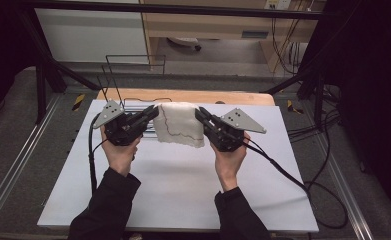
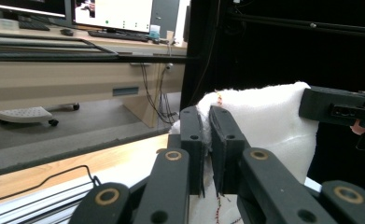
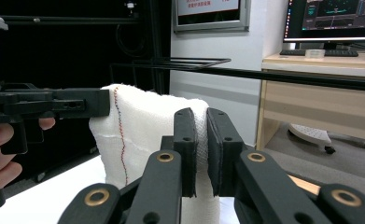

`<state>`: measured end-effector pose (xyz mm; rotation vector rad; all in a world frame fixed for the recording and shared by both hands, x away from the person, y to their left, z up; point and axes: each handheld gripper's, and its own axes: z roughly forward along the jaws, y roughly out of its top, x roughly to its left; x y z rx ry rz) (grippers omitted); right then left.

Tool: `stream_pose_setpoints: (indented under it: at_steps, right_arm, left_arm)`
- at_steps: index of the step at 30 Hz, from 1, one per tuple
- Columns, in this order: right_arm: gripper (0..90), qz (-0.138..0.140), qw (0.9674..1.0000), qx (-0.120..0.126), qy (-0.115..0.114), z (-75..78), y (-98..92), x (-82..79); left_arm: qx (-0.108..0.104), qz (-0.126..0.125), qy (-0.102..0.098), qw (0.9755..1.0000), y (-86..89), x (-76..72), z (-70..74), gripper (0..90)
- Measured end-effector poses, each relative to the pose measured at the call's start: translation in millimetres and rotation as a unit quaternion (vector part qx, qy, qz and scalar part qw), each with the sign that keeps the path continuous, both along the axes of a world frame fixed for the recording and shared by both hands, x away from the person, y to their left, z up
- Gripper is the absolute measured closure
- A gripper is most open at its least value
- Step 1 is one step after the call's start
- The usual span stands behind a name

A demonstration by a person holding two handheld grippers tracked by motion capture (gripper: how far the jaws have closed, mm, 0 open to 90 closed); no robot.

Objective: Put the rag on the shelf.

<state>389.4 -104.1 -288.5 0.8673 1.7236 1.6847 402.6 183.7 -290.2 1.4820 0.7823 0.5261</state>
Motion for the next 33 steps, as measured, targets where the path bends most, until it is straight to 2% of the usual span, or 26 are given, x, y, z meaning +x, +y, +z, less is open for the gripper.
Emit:
stream_pose_setpoints:
  at_steps: [8, 18, 23, 33]
  right_arm:
    - [83.1, 0.006, 1.0000, -0.001, -0.008, 8.3, 14.6, 4.1]
    - [83.1, 0.015, 0.9997, 0.004, -0.016, 22.6, 34.0, 10.2]
    - [83.1, 0.019, 0.9995, 0.000, -0.025, 32.5, 44.2, 13.1]
    - [83.1, 0.021, 0.9992, 0.007, -0.033, 46.6, 56.6, 19.6]
  left_arm:
    - [-0.003, 0.011, -0.005, 0.9999, 14.0, 2.1, 7.3, 83.9]
    - [-0.001, 0.026, -0.015, 0.9995, 32.7, 2.6, 22.9, 83.9]
    - [-0.011, 0.032, -0.019, 0.9992, 41.7, 3.2, 30.5, 83.9]
    - [-0.014, 0.043, -0.031, 0.9985, 51.3, 7.7, 46.1, 83.9]
